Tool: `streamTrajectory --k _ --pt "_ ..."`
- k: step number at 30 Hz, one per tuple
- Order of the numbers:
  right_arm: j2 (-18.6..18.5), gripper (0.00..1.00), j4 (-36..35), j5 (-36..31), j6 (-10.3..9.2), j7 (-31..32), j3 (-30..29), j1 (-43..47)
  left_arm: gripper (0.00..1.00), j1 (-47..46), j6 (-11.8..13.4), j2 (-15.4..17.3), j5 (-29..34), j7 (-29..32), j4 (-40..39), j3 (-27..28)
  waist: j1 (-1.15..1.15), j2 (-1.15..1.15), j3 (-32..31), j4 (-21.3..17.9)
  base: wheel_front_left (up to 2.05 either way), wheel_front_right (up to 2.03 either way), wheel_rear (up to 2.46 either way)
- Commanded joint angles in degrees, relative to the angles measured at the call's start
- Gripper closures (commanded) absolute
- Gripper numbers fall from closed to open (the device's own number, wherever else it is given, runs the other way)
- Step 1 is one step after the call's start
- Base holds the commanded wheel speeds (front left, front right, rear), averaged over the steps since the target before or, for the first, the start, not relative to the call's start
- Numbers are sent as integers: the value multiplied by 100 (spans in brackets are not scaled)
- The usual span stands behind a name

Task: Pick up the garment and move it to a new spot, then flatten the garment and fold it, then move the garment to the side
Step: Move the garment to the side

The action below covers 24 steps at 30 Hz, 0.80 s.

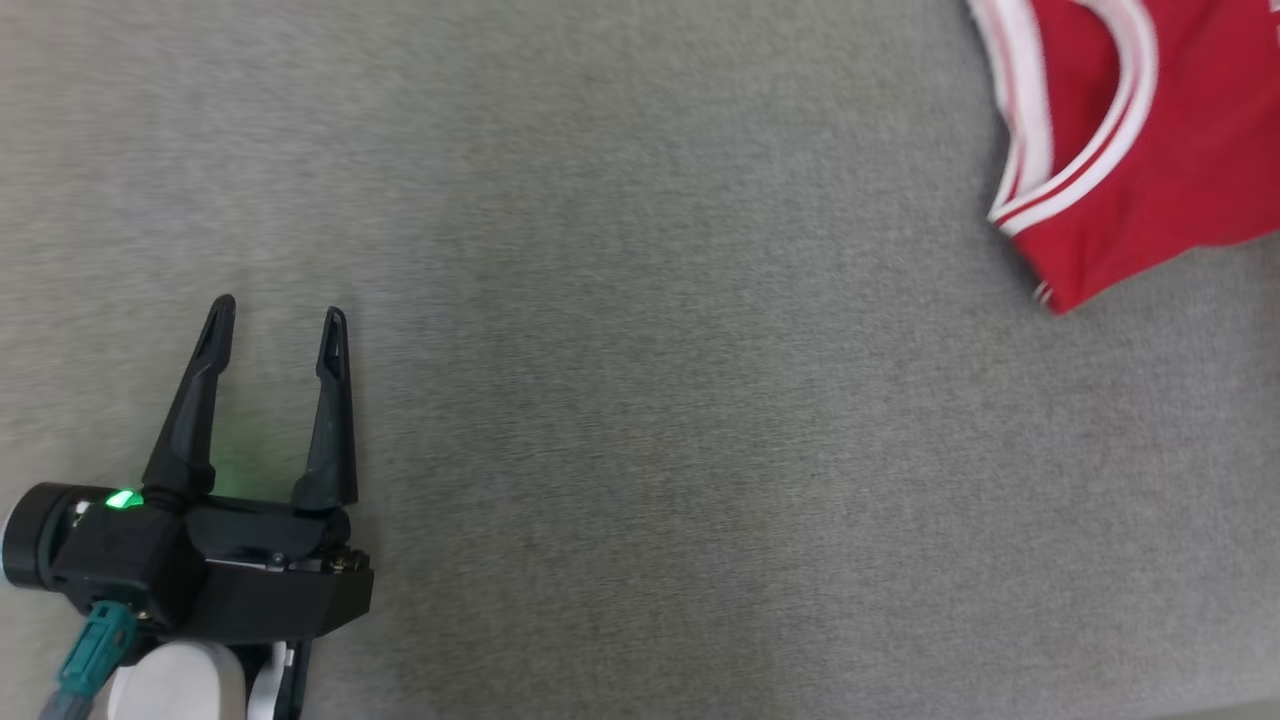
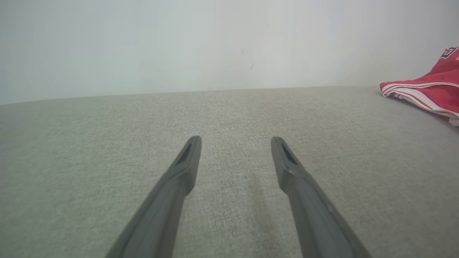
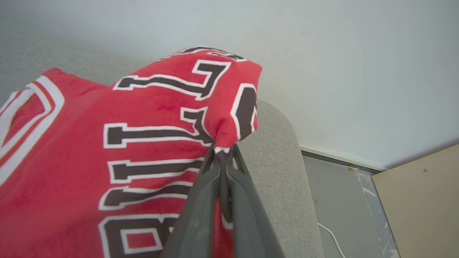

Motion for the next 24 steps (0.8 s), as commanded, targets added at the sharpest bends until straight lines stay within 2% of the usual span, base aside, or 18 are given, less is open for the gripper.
streamTrajectory --k 1,7,13,14,15,16,24 --pt "-74 100 7 -8 -16 28 11 -134 0 -79 -20 55 35 -1 -60 -1 -1 -1 309 -296 0 0 0" --pt "-329 100 213 -212 -16 236 188 -695 0 40 -26 103 27 0 -262 2 -1 -1 393 -301 0 0 0" --pt "-283 100 638 -410 -16 437 379 -1188 0 60 -27 91 26 0 -293 -17 -1 -1 431 -240 0 0 0" --pt "-264 71 700 -482 -16 425 426 -1246 0 59 -16 86 21 0 -297 -19 -1 -1 431 -230 0 0 0" --pt "-265 55 758 -530 -16 379 465 -1302 0 56 -17 77 19 0 -303 -31 -1 -1 432 -216 0 0 0" --pt "-258 0 827 -549 -16 359 490 -1349 0 54 -17 68 16 0 -303 -41 -1 -1 427 -200 0 0 0" --pt "-157 0 1083 -650 -16 -24 649 -1522 0 123 -18 38 -42 0 -232 34 -1 -1 312 -197 0 0 0"
